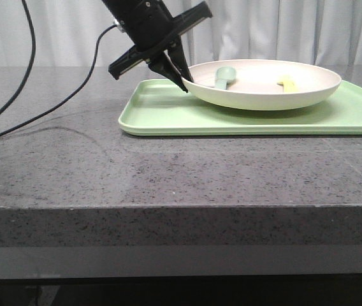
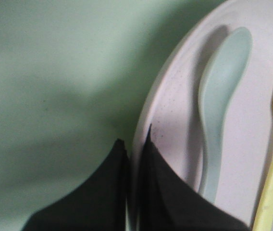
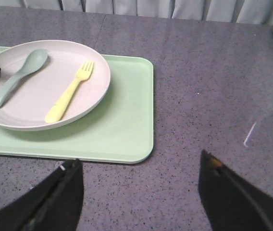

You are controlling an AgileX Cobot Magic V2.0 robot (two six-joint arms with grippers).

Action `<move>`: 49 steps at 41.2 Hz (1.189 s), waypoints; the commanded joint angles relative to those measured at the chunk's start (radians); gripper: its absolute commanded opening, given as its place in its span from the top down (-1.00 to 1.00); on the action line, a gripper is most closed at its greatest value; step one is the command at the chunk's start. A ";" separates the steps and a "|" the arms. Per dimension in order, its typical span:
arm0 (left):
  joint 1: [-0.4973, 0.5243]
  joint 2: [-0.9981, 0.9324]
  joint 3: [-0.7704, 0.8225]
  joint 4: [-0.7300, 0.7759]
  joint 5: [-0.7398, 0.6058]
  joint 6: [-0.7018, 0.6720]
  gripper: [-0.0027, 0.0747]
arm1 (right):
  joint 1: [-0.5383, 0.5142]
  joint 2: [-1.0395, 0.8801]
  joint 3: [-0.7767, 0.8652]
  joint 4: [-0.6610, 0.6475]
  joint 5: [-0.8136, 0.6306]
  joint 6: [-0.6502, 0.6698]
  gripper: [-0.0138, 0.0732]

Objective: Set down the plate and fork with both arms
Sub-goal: 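Lower the plate onto the tray, open the left gripper and withdraw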

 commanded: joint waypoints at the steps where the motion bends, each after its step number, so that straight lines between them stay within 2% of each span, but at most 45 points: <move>1: -0.027 -0.070 -0.037 -0.007 -0.076 -0.051 0.98 | 0.000 0.009 -0.032 -0.011 -0.069 -0.007 -0.53; 21: -0.033 -0.070 -0.037 0.012 -0.045 -0.051 0.94 | 0.000 0.009 -0.032 -0.011 -0.069 -0.007 -0.53; 24: -0.033 -0.070 -0.037 0.012 -0.045 -0.051 0.86 | 0.000 0.009 -0.032 -0.011 -0.069 -0.007 -0.53; 28: -0.033 -0.070 -0.037 0.012 -0.045 -0.051 0.63 | 0.000 0.009 -0.032 -0.011 -0.069 -0.007 -0.53; 34: -0.033 -0.072 -0.037 0.012 -0.041 -0.051 0.14 | 0.000 0.009 -0.032 -0.011 -0.069 -0.007 -0.53; 37: -0.033 -0.078 -0.037 0.020 -0.041 -0.051 -0.01 | 0.000 0.009 -0.032 -0.011 -0.069 -0.007 -0.53; 41: -0.033 -0.100 -0.037 0.028 -0.041 -0.037 -0.02 | 0.000 0.009 -0.032 -0.011 -0.069 -0.007 -0.53; 49: -0.033 -0.196 -0.037 0.088 -0.006 0.076 0.07 | 0.000 0.009 -0.032 -0.011 -0.069 -0.007 -0.53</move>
